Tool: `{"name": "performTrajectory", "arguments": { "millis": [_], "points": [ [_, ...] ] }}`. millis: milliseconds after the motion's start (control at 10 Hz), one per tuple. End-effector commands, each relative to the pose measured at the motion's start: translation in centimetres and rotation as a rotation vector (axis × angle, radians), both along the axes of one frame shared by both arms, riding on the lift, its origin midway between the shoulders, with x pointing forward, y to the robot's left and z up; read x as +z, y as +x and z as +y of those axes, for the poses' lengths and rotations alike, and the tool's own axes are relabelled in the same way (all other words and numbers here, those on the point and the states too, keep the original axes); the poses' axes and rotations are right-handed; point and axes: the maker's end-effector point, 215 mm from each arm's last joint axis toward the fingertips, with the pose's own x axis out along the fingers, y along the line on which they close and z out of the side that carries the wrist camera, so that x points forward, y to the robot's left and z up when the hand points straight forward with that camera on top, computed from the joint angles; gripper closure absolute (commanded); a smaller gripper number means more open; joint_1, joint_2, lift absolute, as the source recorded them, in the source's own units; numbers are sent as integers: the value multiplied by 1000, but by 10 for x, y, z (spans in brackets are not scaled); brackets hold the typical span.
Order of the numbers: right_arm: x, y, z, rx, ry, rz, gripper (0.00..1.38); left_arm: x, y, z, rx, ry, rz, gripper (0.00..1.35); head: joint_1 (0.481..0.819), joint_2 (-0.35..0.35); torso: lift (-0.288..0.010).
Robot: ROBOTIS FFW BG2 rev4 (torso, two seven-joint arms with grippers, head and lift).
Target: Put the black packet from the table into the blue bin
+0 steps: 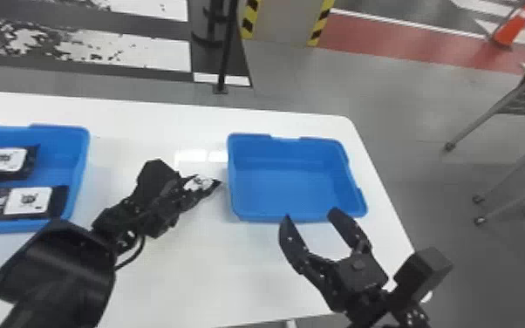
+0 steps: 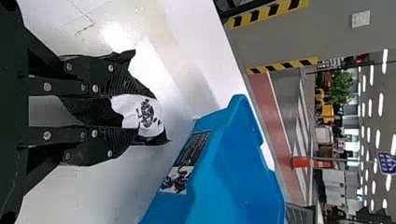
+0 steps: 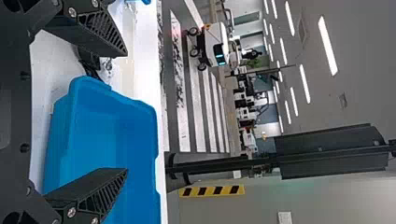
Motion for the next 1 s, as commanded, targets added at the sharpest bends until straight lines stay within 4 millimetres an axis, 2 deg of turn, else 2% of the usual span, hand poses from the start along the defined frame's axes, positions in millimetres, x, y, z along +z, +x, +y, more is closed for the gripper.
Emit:
{"name": "performTrajectory", "arguments": {
  "millis": [0,100,300,400,500,600,700,800,900],
  "points": [
    [0,0,1,1,1,1,136,19,6,-5,-19,-54,-39,1214,695,-282,-110],
    [0,-1,1,1,1,1,136,37,7,-10,-36,-110,-57,1216,695,-284,-110],
    [1,-1,1,2,1,1,136,99,8,-9,-43,-204,-150,1216,695,-293,-110],
    [2,-1,1,2,1,-2,136,122,9,14,-21,-214,-200,1216,695,-293,-110],
    [3,-2,1,2,1,-2,136,136,10,46,13,-202,-233,1216,695,-282,-110],
    [4,-1,1,2,0,-4,136,135,9,89,61,-154,-255,1216,695,-248,-110],
    [4,-1,0,2,-2,-4,136,128,9,144,133,-77,-269,1216,695,-227,-110],
    [4,-1,1,4,0,-4,136,117,3,196,197,-12,-267,1216,695,-163,-110],
    [3,-2,0,2,-2,-2,136,112,-4,238,248,51,-269,1216,695,-92,-110]
  ]
}}
